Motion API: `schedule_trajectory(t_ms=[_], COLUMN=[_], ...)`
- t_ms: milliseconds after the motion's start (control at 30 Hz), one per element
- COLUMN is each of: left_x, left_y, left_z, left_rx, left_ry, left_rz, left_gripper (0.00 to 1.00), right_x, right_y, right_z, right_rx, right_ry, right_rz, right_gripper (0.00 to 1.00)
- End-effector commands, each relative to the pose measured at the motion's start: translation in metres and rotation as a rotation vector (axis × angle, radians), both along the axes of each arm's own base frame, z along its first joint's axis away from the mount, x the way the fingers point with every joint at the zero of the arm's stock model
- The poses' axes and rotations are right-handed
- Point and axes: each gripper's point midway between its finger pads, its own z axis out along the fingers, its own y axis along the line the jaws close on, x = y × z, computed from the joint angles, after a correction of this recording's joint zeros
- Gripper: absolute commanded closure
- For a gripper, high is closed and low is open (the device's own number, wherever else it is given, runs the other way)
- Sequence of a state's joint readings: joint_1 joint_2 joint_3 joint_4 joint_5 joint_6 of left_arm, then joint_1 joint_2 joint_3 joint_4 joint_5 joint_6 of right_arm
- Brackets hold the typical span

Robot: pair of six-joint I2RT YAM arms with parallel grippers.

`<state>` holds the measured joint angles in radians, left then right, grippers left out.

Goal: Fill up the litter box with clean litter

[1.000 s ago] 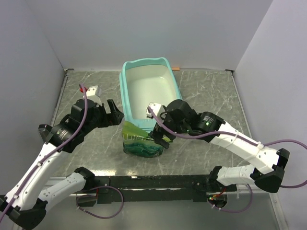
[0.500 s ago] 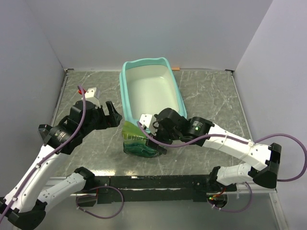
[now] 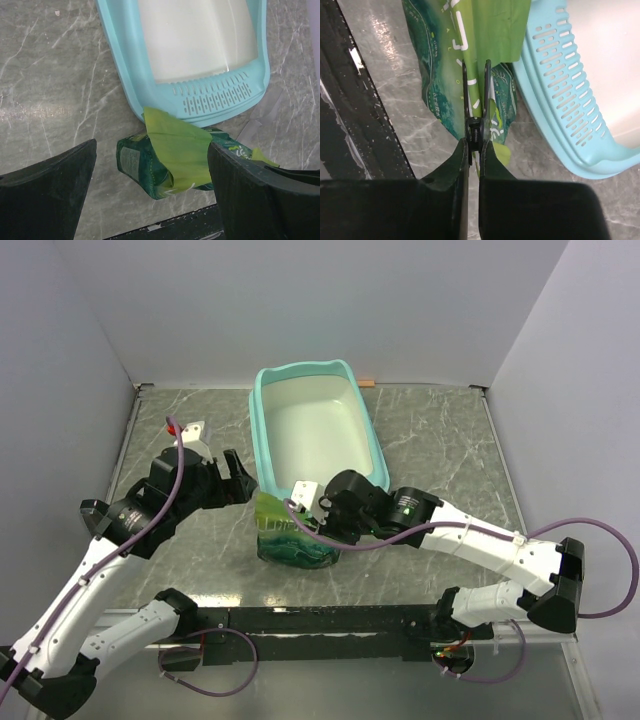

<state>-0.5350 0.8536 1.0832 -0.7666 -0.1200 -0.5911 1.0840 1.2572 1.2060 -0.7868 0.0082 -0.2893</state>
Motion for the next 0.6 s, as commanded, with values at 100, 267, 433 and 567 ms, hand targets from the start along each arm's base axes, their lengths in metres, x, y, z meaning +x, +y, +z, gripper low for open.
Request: schedule_trajectory(t_ms=[100,267,433,567], left_x=[0.005,0.005,0.007,0.008], left_y=[-0.006,-0.005,-0.006,-0.006], left_z=[0.008,0.007,0.005,0.003], left_rx=[-0.031,-0.026,-0.020,-0.018], left_ry=[-0.029,-0.033,-0.033,-0.033], left_rz=[-0.008,-0.007,-0.013,-0.014], left_gripper=[0.03,0.03,0.03,0.03], right_x=[0.009,0.019,0.028,0.040], right_y=[0.001,-0.012,-0.039,-0.070], right_z=[0.010,0.035,0.062,0.080], right_rx=[0.054,0.112,0.129,0.099], right_ry=[-0.066,-0.118,-0.181,-0.243], right_rz=[-0.049,-0.163,-0.302,-0.470], right_gripper=[1.00,1.00,1.00,1.00])
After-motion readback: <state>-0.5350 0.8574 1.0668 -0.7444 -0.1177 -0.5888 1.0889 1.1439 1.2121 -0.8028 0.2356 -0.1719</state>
